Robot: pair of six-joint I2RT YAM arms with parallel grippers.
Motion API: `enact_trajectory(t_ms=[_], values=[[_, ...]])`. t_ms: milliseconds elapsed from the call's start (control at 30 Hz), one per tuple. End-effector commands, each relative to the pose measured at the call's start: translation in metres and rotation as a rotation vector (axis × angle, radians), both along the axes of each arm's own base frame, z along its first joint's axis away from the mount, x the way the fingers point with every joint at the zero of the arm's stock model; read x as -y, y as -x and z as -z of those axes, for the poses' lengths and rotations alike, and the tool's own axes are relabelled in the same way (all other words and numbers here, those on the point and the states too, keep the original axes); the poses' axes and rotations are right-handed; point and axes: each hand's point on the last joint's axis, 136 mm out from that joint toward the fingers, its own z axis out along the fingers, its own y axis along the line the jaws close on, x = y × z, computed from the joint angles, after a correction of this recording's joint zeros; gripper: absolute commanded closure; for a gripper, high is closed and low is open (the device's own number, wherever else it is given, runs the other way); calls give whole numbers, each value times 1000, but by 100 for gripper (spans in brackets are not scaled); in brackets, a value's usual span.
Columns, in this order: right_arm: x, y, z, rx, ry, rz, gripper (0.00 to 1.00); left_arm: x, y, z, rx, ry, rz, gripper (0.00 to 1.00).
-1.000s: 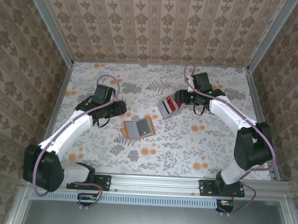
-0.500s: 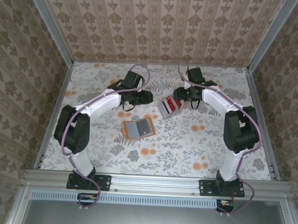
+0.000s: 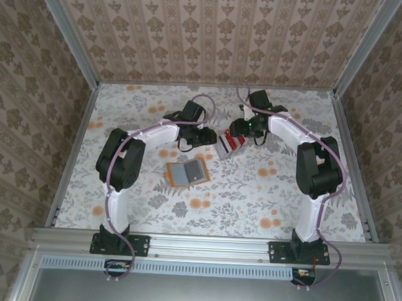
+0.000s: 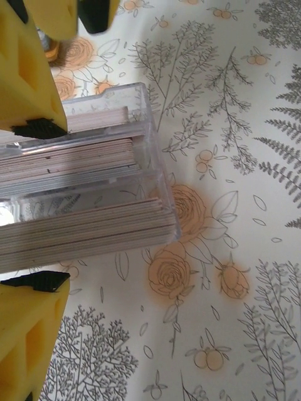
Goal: Put the credit cards into the card holder
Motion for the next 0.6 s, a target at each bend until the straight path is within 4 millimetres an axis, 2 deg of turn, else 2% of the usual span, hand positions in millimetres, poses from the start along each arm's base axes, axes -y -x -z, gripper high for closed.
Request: enact_trajectory(t_ms=[0,300,567], values=[[-10,3,-4,-20,-34,-37,40,18,-5,-5,1,53,14,56],[-15,5,8,-53,-30,-52,40,32,-6,10,-21,59,26,57],[-28,10,-5,-38,-76,-77,40,31,-4,29,-53,60,12,59]])
